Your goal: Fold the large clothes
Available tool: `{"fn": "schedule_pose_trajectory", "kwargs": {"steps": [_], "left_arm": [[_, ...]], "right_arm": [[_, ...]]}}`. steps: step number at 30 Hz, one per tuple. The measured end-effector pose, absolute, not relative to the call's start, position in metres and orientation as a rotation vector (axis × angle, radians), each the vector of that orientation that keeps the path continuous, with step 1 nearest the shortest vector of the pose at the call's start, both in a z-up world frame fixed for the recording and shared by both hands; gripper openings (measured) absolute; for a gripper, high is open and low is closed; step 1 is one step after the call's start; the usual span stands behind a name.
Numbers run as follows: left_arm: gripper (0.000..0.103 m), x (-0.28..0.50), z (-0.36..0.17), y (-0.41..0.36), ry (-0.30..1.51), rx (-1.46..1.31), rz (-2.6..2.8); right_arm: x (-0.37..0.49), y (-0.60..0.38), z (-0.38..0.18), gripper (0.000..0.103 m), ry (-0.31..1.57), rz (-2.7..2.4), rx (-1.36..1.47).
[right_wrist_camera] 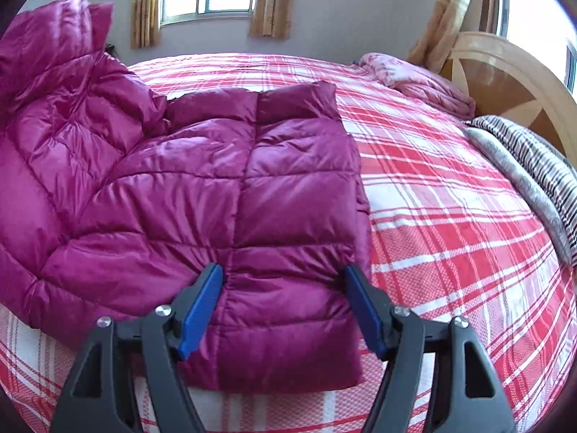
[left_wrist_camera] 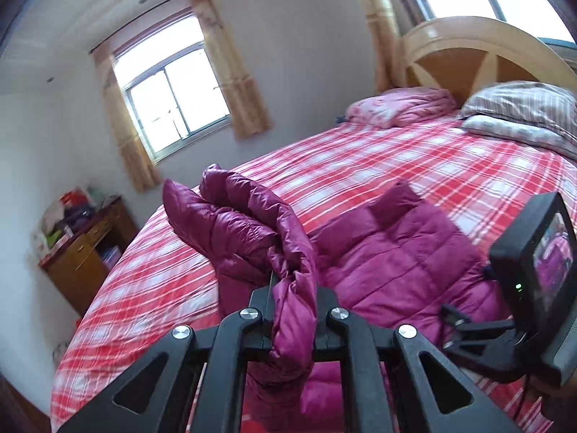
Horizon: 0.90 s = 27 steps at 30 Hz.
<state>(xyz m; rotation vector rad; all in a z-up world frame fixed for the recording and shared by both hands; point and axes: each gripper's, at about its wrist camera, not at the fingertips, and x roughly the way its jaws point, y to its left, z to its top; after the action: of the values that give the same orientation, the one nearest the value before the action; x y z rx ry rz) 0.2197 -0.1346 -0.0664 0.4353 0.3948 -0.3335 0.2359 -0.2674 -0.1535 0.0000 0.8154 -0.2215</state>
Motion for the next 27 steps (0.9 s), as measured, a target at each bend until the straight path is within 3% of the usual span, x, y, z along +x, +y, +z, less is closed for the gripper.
{"fn": "schedule_pose_trajectory", "kwargs": {"steps": [13,21,27], "left_arm": [[0.009,0.216,-0.106,-0.221,0.466,0.531,-0.522],[0.009,0.222,-0.12,-0.222,0.513,0.478,-0.617],[0.013,0.201,-0.104,-0.231,0.41,0.548,-0.562]], "right_arm": [[0.226,-0.316,-0.157,0.078,0.836,-0.127,0.292],[0.226,-0.318,-0.169,0.088,0.822,-0.156,0.22],[0.225,-0.321,-0.169,0.091,0.813,-0.161,0.233]]}}
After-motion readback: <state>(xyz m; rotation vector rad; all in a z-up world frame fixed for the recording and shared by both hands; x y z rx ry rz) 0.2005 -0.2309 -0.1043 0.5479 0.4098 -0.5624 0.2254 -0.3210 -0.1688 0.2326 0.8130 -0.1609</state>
